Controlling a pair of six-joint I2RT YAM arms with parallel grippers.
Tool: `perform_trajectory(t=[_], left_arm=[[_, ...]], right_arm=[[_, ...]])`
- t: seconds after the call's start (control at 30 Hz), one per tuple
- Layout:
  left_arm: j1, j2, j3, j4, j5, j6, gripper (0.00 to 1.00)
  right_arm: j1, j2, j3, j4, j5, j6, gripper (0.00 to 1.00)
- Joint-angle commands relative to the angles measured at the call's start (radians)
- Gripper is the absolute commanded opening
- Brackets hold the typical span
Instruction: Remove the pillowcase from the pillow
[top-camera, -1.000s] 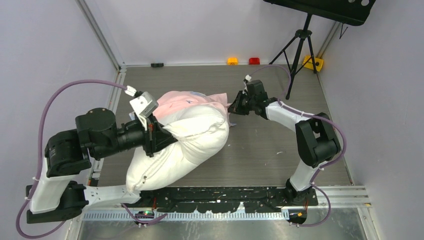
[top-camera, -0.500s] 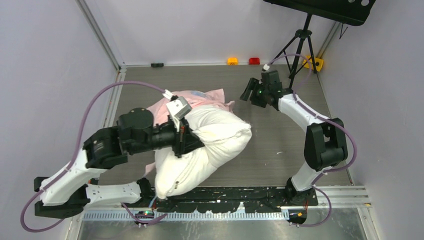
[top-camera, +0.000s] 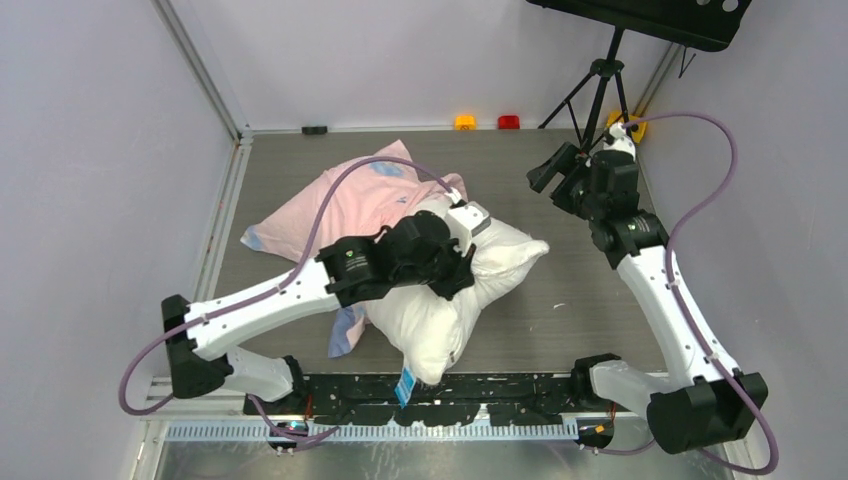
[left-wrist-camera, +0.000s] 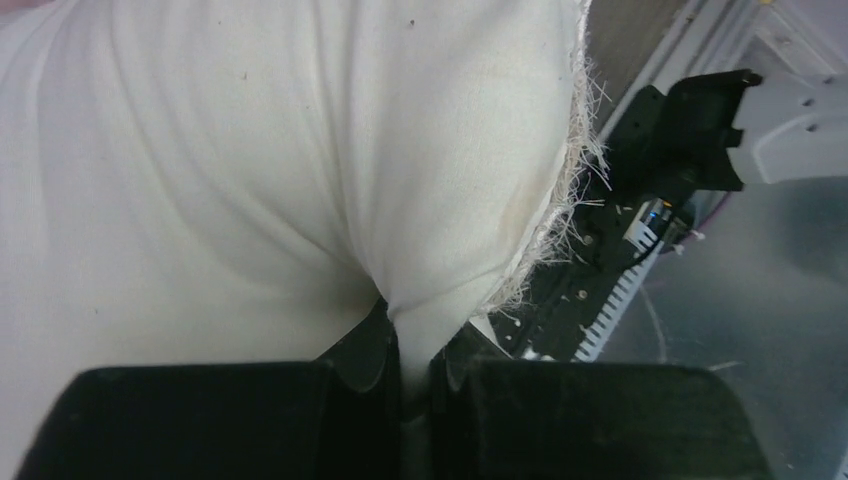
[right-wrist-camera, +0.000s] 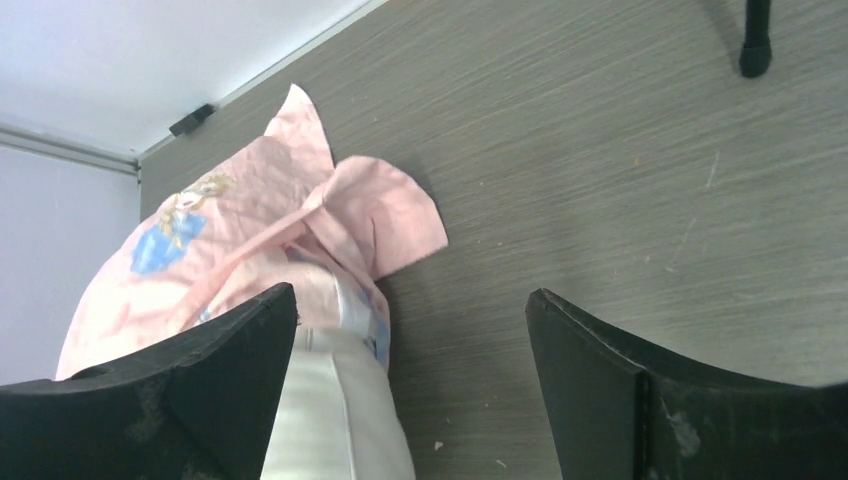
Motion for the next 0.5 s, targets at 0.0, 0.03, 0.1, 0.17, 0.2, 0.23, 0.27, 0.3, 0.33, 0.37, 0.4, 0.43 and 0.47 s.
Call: perform_trajectory(t=[0.0, 0.03, 0.1, 0.17, 0.2, 0.23, 0.27, 0.3, 0.33, 0.37, 0.4, 0.43, 0.47], left_arm=[[0.032, 0.078, 0.197, 0.029, -0.220, 0.120, 0.00], [0.051, 0.106, 0.249, -0.003, -0.260, 0.120, 0.00], [0.123, 0.171, 0.350, -0.074, -0.288, 0.080, 0.00], [0.185, 0.215, 0.412, -0.113, -0.190, 0.035, 0.30], [0.201, 0.233, 0.433, -0.132, -0.143, 0.032, 0.58], [0.206, 0.247, 0.456, -0.158, -0.137, 0.036, 0.75], [0.206, 0.254, 0.468, -0.188, -0.157, 0.037, 0.82], [0.207, 0.254, 0.473, -0.217, -0.186, 0.040, 0.87], [0.211, 0.247, 0.470, -0.243, -0.218, 0.046, 0.89], [0.221, 0.237, 0.462, -0.271, -0.249, 0.051, 0.90], [0.237, 0.224, 0.451, -0.299, -0.270, 0.051, 0.90], [0.259, 0.208, 0.437, -0.327, -0.289, 0.051, 0.90], [0.285, 0.188, 0.416, -0.347, -0.299, 0.052, 0.90]], right_arm=[[0.003, -0.068, -0.058, -0.054, 0.055, 0.050, 0.90], [0.002, -0.088, -0.067, -0.061, 0.055, 0.050, 0.90], [0.002, -0.125, -0.080, -0.082, 0.057, 0.047, 0.90], [0.003, -0.160, -0.090, -0.107, 0.055, 0.046, 0.90], [0.003, -0.176, -0.094, -0.123, 0.041, 0.054, 0.90], [0.002, -0.190, -0.098, -0.137, 0.015, 0.061, 0.90], [0.003, -0.206, -0.106, -0.147, -0.005, 0.067, 0.90], [0.003, -0.218, -0.112, -0.158, -0.051, 0.075, 0.91], [0.002, -0.230, -0.121, -0.168, -0.077, 0.081, 0.91], [0.002, -0.243, -0.131, -0.178, -0.105, 0.080, 0.91], [0.002, -0.252, -0.140, -0.184, -0.129, 0.075, 0.91], [0.003, -0.261, -0.147, -0.190, -0.148, 0.072, 0.91], [0.003, -0.268, -0.152, -0.195, -0.158, 0.073, 0.91]])
